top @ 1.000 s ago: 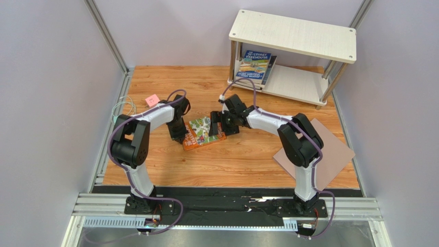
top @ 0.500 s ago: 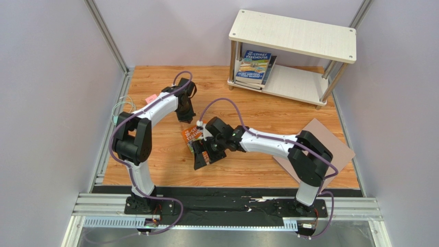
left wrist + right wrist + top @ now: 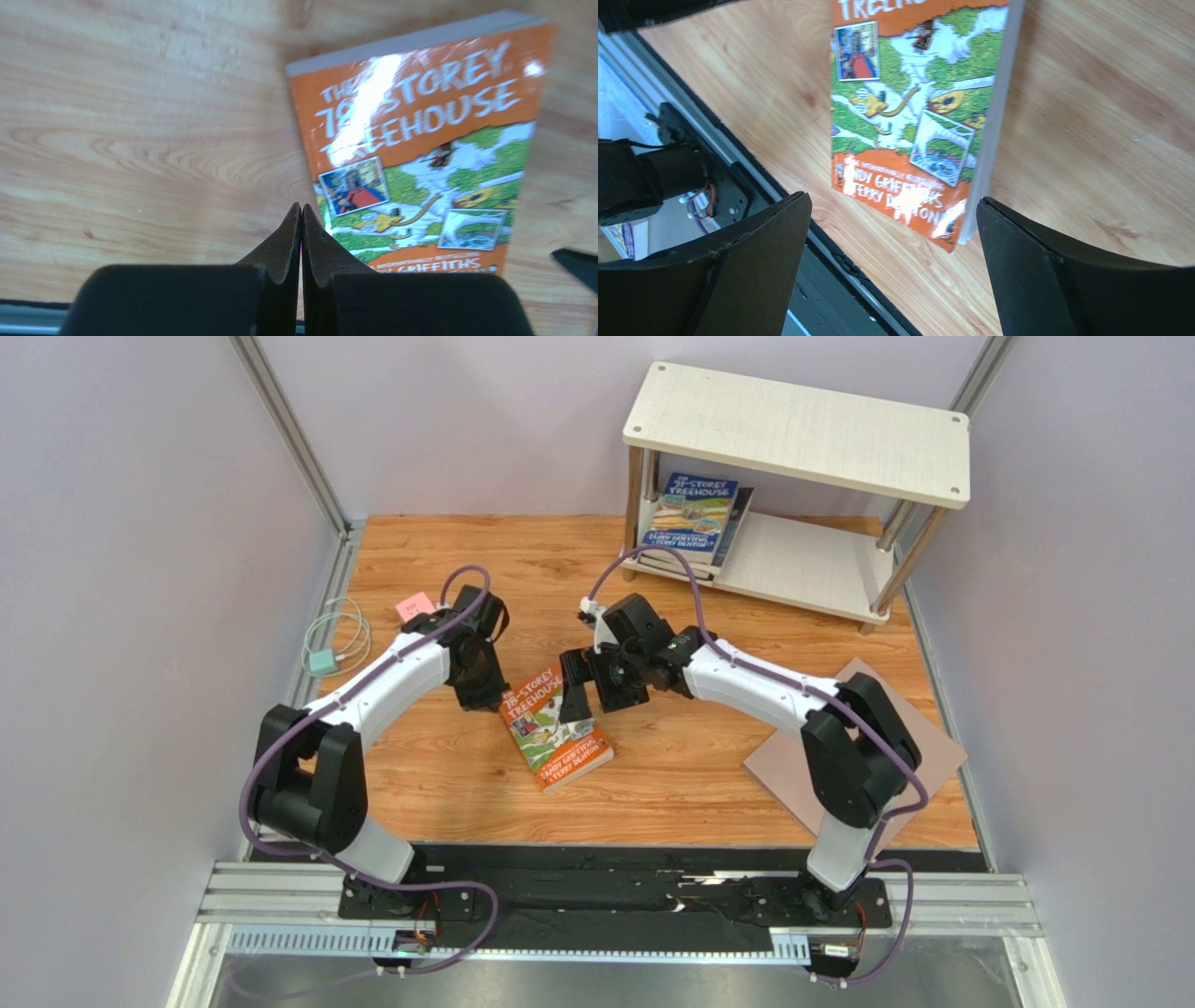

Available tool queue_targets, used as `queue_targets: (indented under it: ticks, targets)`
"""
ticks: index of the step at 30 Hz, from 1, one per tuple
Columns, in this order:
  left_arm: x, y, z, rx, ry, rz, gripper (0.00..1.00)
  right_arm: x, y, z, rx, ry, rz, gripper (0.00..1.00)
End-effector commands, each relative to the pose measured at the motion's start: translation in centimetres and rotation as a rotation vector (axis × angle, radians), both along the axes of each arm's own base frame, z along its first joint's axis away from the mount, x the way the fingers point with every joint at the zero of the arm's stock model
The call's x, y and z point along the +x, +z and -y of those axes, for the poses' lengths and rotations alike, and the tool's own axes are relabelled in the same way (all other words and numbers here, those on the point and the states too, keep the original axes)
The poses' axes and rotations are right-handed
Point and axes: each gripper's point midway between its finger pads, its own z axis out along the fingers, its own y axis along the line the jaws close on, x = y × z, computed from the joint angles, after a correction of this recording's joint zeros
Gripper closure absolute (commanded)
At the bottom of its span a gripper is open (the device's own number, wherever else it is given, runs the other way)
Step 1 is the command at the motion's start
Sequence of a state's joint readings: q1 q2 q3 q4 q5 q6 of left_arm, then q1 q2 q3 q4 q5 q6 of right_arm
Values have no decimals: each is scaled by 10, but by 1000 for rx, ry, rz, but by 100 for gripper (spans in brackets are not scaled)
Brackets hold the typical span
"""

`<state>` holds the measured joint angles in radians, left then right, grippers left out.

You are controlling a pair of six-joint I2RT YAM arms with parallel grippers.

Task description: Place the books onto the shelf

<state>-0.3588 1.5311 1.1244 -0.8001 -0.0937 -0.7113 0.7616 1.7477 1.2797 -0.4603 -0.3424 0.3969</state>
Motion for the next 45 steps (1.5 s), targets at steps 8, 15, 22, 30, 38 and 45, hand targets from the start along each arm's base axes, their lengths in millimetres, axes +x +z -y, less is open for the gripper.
queue_targets:
  ticks: [8, 15, 22, 30, 38, 45]
  targets:
    - [-36, -53, 15, -67, 68, -156, 100, 24, -27, -36, 79, 59, -67, 7]
    - [-37, -74, 29, -41, 40, -212, 100, 11, -29, -42, 167, 78, -102, 8]
    - [-31, -79, 38, -42, 28, -212, 100, 9, 19, -50, 372, 86, -22, 10]
    - [-27, -83, 39, -28, 15, -214, 100, 10, 35, -49, 436, 37, 6, 14]
    - [-23, -84, 40, -26, 5, -211, 100, 7, 3, -56, 404, 42, -101, 22]
    - [-18, -80, 40, -18, 3, -199, 100, 12, -18, -59, 327, 14, -171, 44]
